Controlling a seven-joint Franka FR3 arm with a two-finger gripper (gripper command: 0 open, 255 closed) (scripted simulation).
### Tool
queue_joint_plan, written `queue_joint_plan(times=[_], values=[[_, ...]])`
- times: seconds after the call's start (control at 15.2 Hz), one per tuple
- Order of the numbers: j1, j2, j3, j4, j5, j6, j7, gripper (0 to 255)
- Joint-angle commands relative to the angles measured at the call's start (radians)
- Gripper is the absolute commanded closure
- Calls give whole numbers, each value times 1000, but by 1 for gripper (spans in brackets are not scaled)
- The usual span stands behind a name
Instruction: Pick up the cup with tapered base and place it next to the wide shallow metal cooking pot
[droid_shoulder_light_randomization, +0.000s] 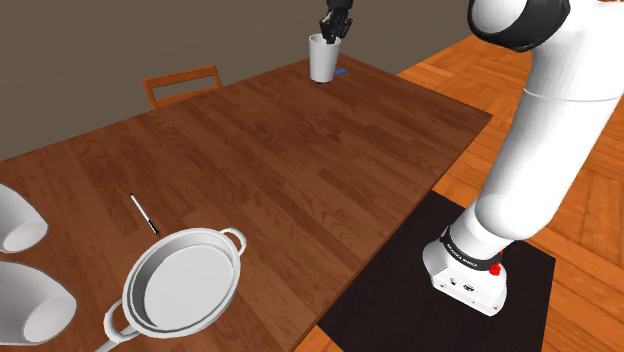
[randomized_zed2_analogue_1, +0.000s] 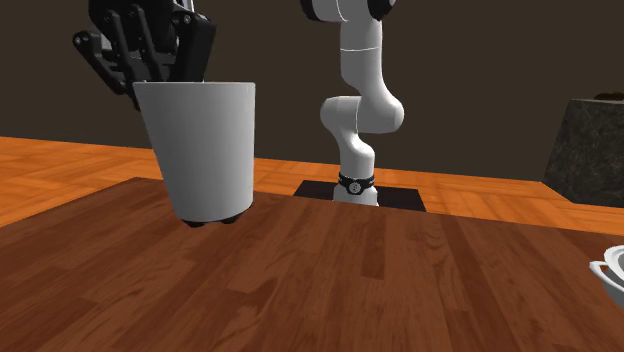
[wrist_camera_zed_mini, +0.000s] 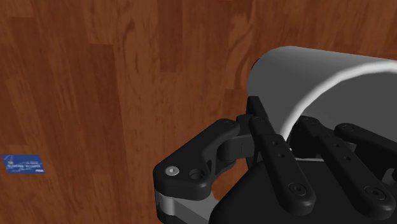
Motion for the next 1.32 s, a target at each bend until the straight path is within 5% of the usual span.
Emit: queue_joint_plan(times=[0.0,0.59,1.25], values=[[28,-69,10,-92,-12,27,33,255],[125,-346,84,-442,-45,118,198,255],[212,-572,207,-686,-24,155,400,255]])
